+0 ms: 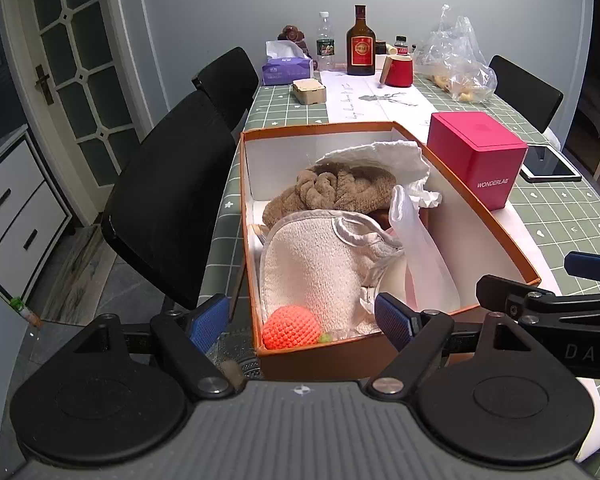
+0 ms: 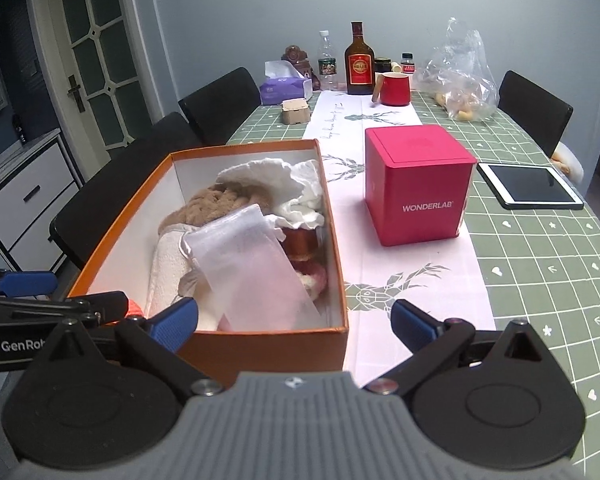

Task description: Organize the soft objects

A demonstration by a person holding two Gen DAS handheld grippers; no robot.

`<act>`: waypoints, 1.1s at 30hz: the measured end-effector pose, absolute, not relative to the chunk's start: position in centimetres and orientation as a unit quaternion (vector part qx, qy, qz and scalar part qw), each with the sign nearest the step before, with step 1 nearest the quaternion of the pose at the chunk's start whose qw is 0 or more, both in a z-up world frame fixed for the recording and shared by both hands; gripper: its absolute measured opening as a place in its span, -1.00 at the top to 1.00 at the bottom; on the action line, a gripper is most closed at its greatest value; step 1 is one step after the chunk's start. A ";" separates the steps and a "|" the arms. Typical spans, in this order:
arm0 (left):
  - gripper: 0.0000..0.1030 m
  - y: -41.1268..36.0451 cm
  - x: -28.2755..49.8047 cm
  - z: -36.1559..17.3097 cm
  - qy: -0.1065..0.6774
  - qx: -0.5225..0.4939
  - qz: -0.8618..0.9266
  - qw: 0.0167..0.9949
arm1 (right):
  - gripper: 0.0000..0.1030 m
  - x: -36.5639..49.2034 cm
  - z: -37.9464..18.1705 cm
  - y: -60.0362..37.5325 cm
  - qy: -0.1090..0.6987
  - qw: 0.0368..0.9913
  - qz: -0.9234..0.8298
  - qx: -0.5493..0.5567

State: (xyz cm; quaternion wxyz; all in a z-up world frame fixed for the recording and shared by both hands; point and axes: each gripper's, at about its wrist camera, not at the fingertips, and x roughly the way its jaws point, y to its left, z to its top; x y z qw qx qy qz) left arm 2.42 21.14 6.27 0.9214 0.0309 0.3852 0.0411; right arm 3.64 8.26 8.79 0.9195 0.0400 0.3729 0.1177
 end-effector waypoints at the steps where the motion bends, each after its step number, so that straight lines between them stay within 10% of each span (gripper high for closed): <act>1: -0.87 21.1 2.4 6.3 0.384 0.032 0.042 0.922 | -0.95 3.7 8.8 8.2 0.374 0.919 0.117 0.041; 33: -0.76 20.3 2.4 6.4 0.381 0.051 0.037 0.923 | -0.95 3.5 8.5 8.0 0.379 0.917 0.117 0.049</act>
